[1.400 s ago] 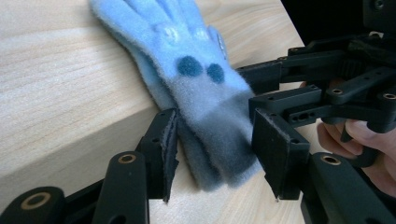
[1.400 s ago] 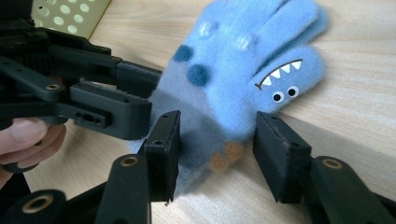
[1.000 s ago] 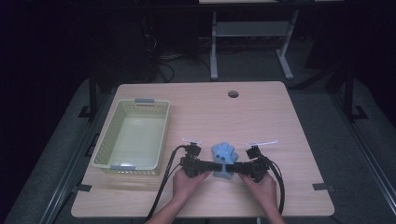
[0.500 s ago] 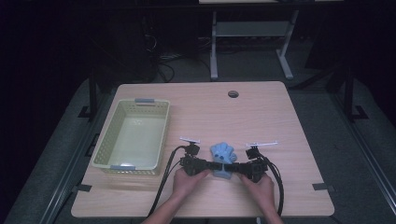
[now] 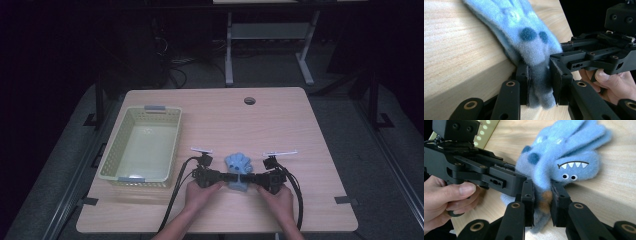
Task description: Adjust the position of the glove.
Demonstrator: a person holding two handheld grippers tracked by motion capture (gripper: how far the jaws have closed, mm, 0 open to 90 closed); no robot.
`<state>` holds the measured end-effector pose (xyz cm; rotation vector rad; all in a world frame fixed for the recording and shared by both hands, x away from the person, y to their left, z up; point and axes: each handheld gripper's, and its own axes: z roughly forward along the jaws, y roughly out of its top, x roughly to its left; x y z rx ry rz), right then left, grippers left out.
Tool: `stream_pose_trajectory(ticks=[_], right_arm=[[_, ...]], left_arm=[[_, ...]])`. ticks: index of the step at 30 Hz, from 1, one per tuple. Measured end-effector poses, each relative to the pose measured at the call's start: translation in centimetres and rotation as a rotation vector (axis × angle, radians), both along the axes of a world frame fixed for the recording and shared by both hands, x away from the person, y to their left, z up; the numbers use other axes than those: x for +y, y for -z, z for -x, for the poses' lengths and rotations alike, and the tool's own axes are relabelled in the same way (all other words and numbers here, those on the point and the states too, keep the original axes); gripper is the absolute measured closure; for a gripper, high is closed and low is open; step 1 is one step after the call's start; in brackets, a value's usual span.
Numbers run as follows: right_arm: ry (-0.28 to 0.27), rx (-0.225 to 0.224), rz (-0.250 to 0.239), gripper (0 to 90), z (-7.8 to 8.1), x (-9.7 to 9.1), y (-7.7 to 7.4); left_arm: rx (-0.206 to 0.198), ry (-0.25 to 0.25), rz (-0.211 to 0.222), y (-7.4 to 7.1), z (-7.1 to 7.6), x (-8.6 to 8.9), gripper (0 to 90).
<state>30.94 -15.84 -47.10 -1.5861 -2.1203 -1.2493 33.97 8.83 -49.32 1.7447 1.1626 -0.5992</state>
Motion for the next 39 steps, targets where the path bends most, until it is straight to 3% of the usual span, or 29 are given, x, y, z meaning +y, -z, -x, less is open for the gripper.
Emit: stream_pose_trajectory(ticks=[22,39], right_arm=[[0.002,-0.03,-0.025,76.4,0.3,-0.5,-1.4],[-0.005,-0.058,-0.051,76.7,0.6,-0.4,-2.6]], left_arm=[[-0.033,0.003,0.041,-1.3,0.4,-0.1,70.8],[-0.07,0.02,0.05,-2.8,0.5,0.3,70.9]])
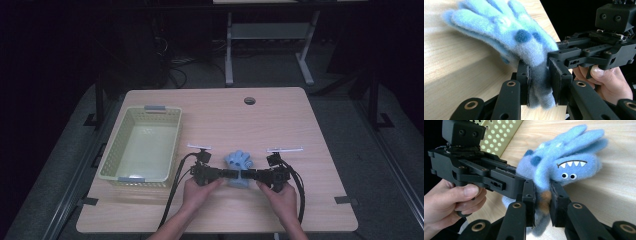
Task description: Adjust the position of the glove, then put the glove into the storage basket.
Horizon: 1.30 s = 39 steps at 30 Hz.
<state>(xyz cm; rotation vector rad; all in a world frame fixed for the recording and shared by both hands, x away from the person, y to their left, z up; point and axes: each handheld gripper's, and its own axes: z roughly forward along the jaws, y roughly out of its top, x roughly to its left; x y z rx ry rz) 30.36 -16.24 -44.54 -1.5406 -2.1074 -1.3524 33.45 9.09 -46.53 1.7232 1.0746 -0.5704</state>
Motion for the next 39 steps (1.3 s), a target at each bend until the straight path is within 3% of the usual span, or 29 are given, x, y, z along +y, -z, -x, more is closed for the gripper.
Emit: stream_pose_trajectory(ticks=[7,11,21,39], right_arm=[[-0.005,-0.011,-0.002,76.9,0.1,0.1,-0.5],[-0.004,-0.011,-0.014,76.8,0.1,0.0,-0.7],[-0.012,-0.012,-0.015,76.9,0.0,0.2,-0.8],[-0.041,-0.032,-0.001,76.8,-0.6,1.5,-2.8]], left_arm=[[-0.008,-0.003,0.012,-0.4,0.1,0.1,71.0],[-0.026,0.007,0.004,-0.7,0.1,0.1,70.9],[-0.029,0.005,-0.002,-1.2,0.2,0.3,70.9],[-0.058,-0.008,0.014,-2.8,0.1,1.8,70.9]])
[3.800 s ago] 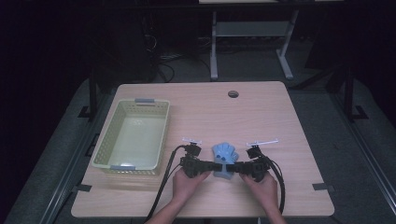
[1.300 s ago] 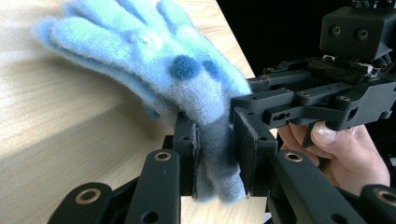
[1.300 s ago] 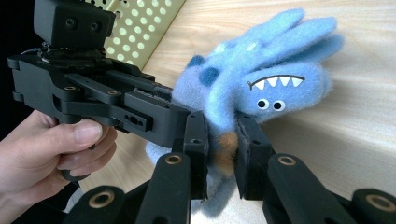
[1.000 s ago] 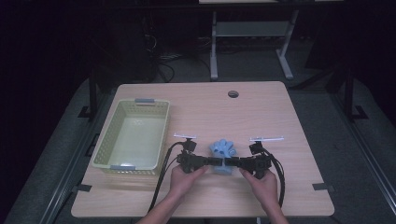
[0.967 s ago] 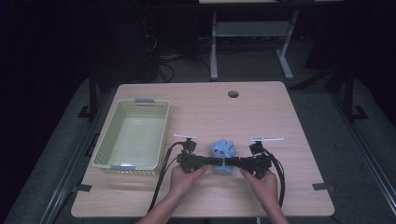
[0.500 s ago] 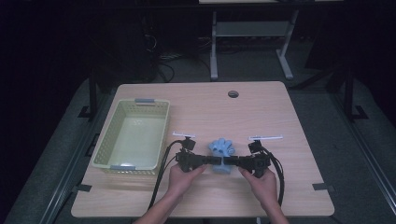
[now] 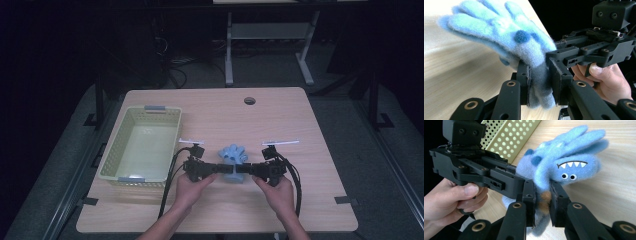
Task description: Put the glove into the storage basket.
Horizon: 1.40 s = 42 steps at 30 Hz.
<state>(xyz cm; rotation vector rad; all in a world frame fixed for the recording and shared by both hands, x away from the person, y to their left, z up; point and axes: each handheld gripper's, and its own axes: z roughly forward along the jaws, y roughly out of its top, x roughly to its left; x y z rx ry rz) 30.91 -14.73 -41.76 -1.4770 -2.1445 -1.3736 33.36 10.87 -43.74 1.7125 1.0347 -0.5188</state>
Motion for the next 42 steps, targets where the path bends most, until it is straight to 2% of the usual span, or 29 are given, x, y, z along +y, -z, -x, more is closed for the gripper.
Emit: stream_pose_trajectory(ticks=[24,32,38,42], right_arm=[[-0.045,-0.034,-0.02,76.9,-1.3,2.6,-2.6],[-0.072,-0.044,-0.022,77.0,-1.8,4.0,-3.7],[-0.087,-0.063,-0.019,77.0,-2.2,5.0,-4.3],[-0.095,-0.057,-0.02,76.9,-2.4,5.5,-4.5]], left_arm=[[-0.035,-0.022,0.014,-2.8,-0.4,3.0,71.0],[-0.058,-0.026,0.012,-3.9,-0.5,4.6,71.1],[-0.059,-0.037,0.015,-4.4,-0.6,5.5,71.1],[-0.063,-0.045,0.015,-4.7,-0.7,6.1,71.1]])
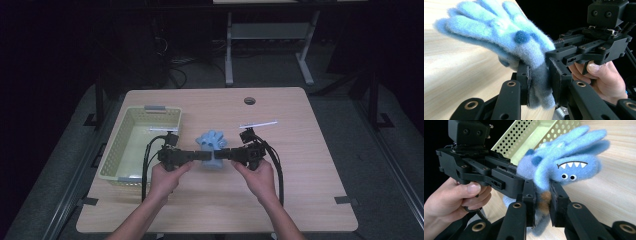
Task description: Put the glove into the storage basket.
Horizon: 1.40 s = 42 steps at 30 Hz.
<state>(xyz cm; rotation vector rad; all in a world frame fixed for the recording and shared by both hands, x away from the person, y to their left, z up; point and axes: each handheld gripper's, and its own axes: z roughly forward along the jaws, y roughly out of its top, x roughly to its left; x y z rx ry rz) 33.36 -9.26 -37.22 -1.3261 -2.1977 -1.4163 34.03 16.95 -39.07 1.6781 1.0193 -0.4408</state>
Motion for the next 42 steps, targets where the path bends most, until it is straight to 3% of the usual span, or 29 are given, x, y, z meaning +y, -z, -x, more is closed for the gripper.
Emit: stream_pose_trajectory(ticks=[42], right_arm=[[-0.106,-0.002,-0.008,76.9,-3.0,5.6,-1.7]], left_arm=[[-0.014,-0.083,-0.002,-1.8,-0.5,5.7,71.1]])
